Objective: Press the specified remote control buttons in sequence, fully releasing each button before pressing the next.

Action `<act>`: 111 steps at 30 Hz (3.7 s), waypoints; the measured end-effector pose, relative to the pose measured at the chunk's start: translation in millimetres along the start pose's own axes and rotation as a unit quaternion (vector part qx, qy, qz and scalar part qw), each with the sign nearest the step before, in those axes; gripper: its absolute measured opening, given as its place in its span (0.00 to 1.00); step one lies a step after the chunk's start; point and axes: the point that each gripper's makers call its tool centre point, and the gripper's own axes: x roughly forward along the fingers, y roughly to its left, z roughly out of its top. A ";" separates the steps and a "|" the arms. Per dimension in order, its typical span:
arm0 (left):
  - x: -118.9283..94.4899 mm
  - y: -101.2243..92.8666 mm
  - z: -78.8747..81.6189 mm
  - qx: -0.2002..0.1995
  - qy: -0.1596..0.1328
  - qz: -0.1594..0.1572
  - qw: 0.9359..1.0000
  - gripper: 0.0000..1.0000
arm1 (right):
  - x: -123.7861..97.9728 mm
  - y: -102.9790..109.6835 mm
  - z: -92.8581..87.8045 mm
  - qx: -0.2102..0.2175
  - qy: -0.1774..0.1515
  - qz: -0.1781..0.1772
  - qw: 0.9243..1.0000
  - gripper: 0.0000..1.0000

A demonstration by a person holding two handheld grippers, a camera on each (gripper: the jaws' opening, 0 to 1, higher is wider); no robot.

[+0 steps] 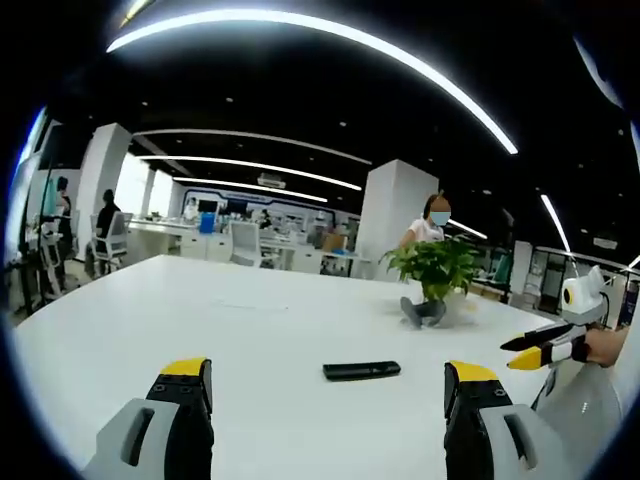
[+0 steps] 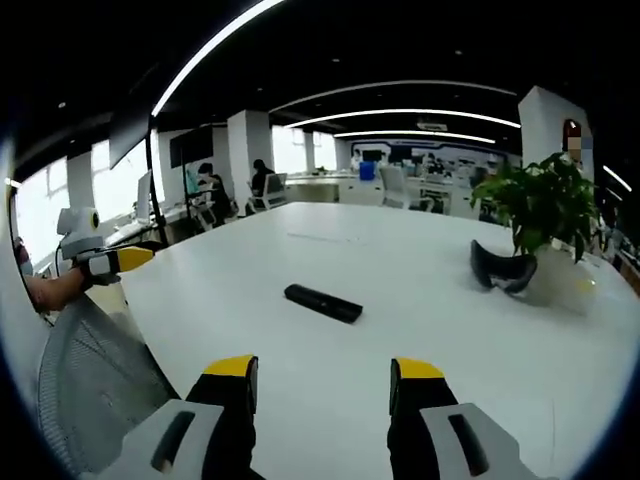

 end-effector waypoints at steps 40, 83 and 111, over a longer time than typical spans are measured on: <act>0.2 -0.2 -3.5 0.004 0.009 0.001 1.000 1.00 | -0.7 3.4 0.1 -0.005 -0.002 0.007 1.000 0.49; 8.8 -45.2 -123.8 0.103 0.375 -0.189 0.902 0.85 | -3.7 -0.4 5.3 -0.026 -0.014 0.000 1.000 0.45; 97.7 -13.1 -117.7 0.133 0.378 -0.193 0.896 0.79 | -4.6 0.0 5.7 -0.033 -0.016 0.001 0.999 0.43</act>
